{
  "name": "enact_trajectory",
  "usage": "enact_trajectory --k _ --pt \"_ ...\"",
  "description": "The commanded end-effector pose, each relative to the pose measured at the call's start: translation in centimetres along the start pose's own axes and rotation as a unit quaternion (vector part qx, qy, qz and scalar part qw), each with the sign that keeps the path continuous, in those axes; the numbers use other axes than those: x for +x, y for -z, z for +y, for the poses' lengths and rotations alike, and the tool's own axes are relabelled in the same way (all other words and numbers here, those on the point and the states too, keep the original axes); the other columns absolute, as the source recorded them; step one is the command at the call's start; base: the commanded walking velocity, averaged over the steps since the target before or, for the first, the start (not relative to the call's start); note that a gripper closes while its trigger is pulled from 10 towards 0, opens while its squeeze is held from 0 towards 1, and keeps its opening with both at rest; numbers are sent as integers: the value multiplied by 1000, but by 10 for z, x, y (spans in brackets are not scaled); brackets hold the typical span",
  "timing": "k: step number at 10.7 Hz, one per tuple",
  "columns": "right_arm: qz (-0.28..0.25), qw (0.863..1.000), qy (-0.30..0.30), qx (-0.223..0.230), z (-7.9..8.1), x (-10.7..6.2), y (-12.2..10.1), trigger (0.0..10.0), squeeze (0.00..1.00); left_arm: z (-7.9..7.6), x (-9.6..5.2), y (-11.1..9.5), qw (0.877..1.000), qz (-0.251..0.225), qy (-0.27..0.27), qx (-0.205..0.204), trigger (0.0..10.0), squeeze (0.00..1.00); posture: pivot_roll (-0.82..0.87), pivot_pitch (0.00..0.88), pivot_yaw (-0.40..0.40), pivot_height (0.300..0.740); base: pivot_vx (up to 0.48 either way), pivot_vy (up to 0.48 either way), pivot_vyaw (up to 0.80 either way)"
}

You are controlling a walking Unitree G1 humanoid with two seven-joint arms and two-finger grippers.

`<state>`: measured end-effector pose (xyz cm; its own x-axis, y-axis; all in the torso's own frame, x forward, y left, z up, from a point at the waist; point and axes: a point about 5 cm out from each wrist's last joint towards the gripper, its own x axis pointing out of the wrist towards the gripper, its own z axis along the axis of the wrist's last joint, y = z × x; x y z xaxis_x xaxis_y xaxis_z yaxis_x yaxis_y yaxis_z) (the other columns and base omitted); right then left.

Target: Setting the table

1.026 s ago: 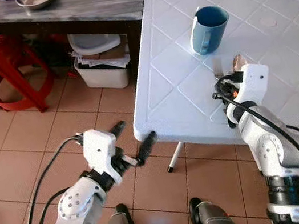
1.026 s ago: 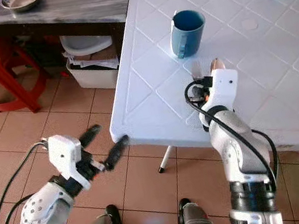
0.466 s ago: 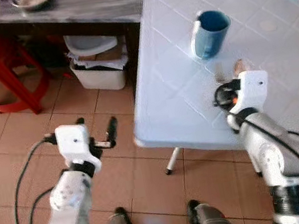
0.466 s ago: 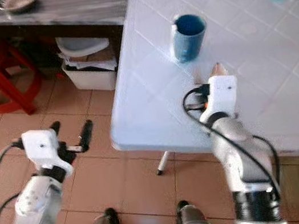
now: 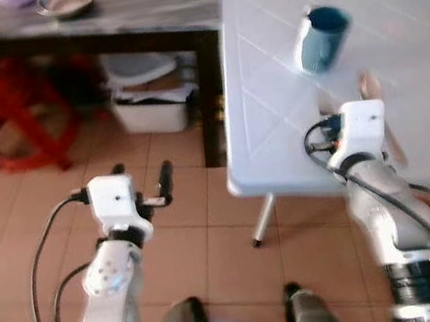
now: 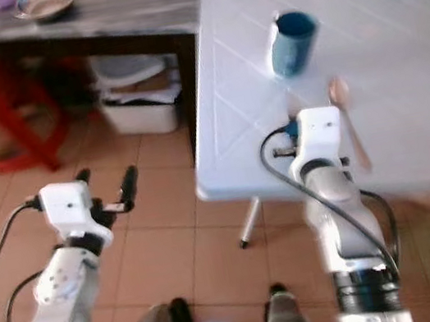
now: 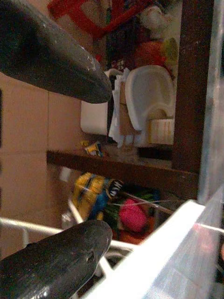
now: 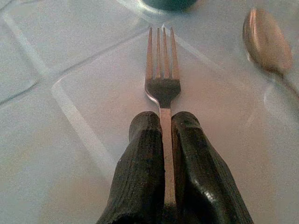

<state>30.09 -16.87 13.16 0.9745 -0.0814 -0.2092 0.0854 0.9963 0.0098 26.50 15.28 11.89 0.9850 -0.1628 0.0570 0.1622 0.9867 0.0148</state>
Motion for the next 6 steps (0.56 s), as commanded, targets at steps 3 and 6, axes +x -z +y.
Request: enact_trajectory --k 3,6 --pt "1 999 -30 -19 3 0 11 10000 0 -2 4 -4 1000 -18 -2 1 10000 0 -41 240 -13 740 374 136 0" --pt "-33 999 -32 -22 4 2 0 10000 0 -2 9 -7 1000 -27 -4 12 10000 0 -39 240 -10 740 444 0 0"
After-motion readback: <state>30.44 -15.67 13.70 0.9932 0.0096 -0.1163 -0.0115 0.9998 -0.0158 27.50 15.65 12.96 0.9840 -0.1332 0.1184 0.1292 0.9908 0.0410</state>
